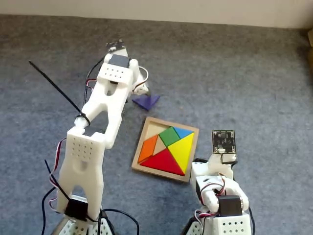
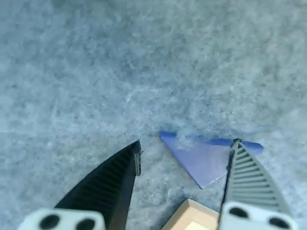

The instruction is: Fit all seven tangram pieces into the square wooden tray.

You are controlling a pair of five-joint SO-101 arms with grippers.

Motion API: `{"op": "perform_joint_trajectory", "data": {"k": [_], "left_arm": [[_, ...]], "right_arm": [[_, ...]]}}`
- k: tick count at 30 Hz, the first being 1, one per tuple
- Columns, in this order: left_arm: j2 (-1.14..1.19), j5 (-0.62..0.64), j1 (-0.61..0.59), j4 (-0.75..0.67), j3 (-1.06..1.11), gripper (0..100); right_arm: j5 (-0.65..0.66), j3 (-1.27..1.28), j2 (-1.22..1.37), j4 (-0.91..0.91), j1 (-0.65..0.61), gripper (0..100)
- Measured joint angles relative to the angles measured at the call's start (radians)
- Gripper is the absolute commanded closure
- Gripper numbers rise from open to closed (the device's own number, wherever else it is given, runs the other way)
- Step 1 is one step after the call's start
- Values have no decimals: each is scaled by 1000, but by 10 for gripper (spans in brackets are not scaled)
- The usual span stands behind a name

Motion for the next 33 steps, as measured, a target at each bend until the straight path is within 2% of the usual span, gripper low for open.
{"op": "perform_joint_trajectory", "data": {"k": [7,11,17,25,33], "left_arm": [[66,-57,-3,-32,-11,713],[104,-183,6,-29,-46,758],[109,-327,3,117,-89,757],[115,-436,-87,281,-107,757],[78,-620,-160,311,-86,758]], "right_arm": [[0,0,0,0,0,995],[0,0,0,0,0,995],[0,0,0,0,0,995],[0,0,0,0,0,995],[0,0,0,0,0,995]]}}
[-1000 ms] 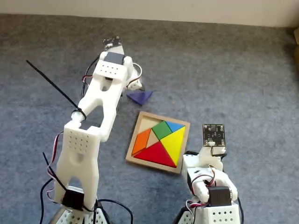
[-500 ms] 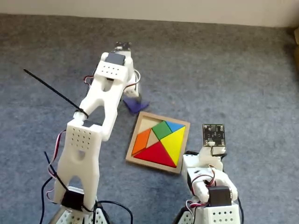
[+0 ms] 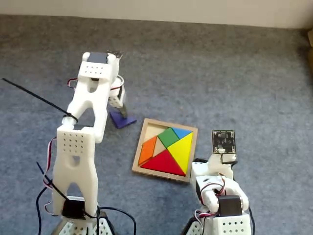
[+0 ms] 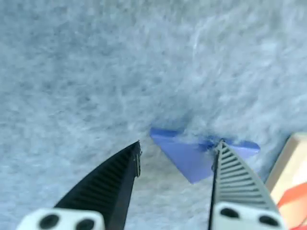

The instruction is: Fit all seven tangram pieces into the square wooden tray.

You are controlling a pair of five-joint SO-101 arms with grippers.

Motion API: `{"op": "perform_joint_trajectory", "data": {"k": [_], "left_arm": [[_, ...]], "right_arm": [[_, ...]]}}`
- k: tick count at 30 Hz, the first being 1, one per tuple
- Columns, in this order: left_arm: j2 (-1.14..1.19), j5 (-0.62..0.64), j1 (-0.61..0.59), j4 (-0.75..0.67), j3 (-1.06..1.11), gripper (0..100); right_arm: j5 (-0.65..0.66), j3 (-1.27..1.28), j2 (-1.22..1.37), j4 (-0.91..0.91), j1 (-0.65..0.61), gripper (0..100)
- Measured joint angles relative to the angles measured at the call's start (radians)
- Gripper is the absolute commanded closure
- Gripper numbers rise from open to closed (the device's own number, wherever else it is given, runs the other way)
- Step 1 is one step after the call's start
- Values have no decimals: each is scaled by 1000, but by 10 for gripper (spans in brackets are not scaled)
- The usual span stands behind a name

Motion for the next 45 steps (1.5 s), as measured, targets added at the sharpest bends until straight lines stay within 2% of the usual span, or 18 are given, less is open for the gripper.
{"op": "perform_joint_trajectory", "data": {"k": [3,6,14,17,21,24,36,45], "left_arm": [[-81,-55,-5,2,74,757],[-199,-14,0,3,127,755],[-397,348,29,3,327,758],[-397,539,83,-2,400,756],[-324,775,133,-101,428,755],[-250,881,133,-140,428,755],[-184,901,72,-140,411,758],[-196,901,72,-190,463,758]], "right_arm": [[0,0,0,0,0,995],[0,0,0,0,0,995],[0,0,0,0,0,995],[0,0,0,0,0,995],[0,0,0,0,0,995],[0,0,0,0,0,995],[0,0,0,0,0,995],[0,0,0,0,0,995]]}}
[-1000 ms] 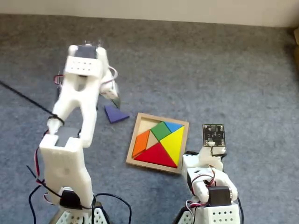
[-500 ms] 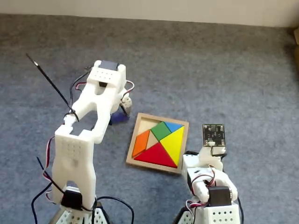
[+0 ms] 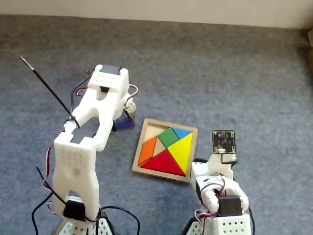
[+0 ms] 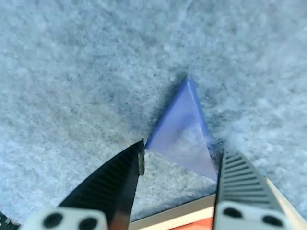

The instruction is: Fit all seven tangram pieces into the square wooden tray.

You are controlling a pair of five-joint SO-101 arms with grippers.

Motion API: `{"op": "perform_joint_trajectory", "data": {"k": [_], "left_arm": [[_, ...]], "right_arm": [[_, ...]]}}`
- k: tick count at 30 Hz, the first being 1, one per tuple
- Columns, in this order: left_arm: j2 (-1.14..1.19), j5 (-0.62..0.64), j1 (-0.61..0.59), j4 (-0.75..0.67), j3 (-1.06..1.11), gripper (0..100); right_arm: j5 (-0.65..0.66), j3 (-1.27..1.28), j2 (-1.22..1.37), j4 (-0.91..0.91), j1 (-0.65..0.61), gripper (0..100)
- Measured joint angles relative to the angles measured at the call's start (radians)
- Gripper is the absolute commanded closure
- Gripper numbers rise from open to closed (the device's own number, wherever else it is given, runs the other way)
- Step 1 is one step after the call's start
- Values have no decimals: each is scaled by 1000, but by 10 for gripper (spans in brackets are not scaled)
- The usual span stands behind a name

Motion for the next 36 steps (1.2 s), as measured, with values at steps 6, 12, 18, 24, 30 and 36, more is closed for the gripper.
{"op": "perform_joint_trajectory", "data": {"k": [6,12,18,24,30,36], "left_arm": [[2,0,-2,-6,5,759],[2,2,-2,-18,8,886],[2,-61,0,-41,6,912],[0,-78,0,-37,3,912],[-48,-201,-11,78,-40,912],[-147,-428,15,97,-58,912]], "right_arm": [[0,0,0,0,0,995],[0,0,0,0,0,995],[0,0,0,0,0,995],[0,0,0,0,0,995],[0,0,0,0,0,995],[0,0,0,0,0,995]]}}
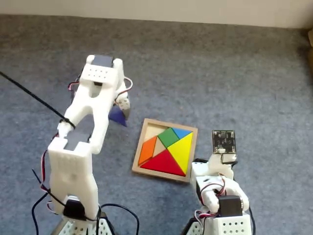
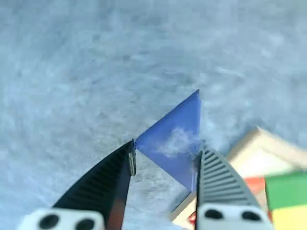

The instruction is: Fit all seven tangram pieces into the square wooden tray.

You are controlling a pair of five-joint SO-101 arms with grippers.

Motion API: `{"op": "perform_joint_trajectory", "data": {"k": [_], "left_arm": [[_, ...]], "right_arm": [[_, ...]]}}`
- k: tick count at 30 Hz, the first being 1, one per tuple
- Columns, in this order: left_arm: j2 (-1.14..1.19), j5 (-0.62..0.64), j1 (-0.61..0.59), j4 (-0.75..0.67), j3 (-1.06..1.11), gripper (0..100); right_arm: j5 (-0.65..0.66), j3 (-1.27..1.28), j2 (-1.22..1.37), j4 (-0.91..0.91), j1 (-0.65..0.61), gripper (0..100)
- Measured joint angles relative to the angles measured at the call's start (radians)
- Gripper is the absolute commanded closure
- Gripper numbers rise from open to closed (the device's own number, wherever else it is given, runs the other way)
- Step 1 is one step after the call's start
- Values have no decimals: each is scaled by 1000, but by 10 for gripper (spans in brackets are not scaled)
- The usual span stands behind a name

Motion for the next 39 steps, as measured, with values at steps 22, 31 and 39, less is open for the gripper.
{"op": "perform_joint_trajectory", "data": {"k": [22,31,39], "left_arm": [[-28,-899,275,-52,-2,833],[114,-928,285,-52,-89,758],[120,-945,290,11,-219,761]], "right_arm": [[0,0,0,0,0,995],[0,0,0,0,0,995],[0,0,0,0,0,995]]}}
